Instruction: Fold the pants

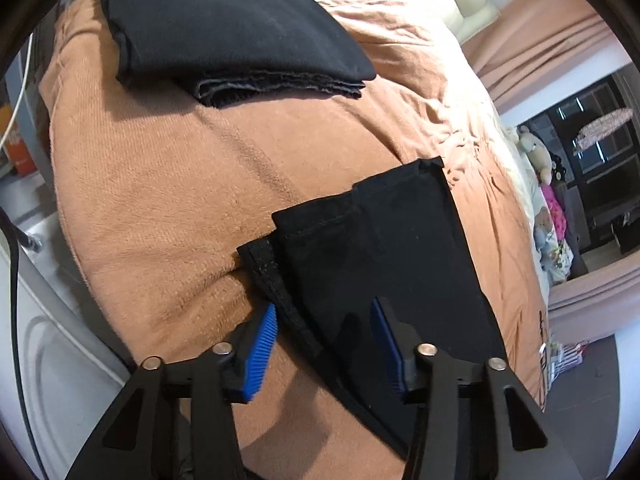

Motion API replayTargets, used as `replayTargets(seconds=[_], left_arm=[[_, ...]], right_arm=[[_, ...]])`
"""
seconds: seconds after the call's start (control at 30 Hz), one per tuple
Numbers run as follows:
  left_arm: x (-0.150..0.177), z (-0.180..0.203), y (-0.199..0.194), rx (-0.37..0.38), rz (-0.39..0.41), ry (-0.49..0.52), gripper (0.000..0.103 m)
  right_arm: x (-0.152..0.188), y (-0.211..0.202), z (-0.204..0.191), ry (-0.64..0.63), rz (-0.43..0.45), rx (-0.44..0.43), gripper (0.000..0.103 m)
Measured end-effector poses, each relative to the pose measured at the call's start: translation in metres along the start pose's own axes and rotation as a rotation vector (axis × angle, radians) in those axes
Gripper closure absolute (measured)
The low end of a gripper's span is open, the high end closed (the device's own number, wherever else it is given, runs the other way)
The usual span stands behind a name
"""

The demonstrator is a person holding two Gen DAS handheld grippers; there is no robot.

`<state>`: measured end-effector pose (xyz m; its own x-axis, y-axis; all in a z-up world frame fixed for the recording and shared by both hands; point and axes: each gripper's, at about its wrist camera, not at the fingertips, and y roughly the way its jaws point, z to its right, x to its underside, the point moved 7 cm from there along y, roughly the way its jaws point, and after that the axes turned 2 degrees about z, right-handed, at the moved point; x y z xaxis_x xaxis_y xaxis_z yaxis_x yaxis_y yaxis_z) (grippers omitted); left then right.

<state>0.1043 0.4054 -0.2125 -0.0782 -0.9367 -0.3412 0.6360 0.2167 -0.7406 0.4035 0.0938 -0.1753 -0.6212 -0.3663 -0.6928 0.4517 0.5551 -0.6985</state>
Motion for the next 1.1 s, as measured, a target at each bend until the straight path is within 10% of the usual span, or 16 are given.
replayTargets(seconds=[0.73, 0.83, 1.1], left_arm=[[-0.01, -0.003, -0.002, 0.006, 0.015, -0.051, 0.065], [-0.013, -0.005, 0.001, -0.002, 0.016, -0.064, 0.102], [-0.006, -0.016, -0.008, -0.004, 0.019, -0.079, 0.102]], right_arm=[[0.014, -0.001, 0.011, 0.064, 0.007, -0.033, 0.05], [0.016, -0.001, 0.01, 0.062, 0.007, -0.029, 0.05], [0.016, 0.003, 0.009, 0.068, 0.006, -0.02, 0.05]])
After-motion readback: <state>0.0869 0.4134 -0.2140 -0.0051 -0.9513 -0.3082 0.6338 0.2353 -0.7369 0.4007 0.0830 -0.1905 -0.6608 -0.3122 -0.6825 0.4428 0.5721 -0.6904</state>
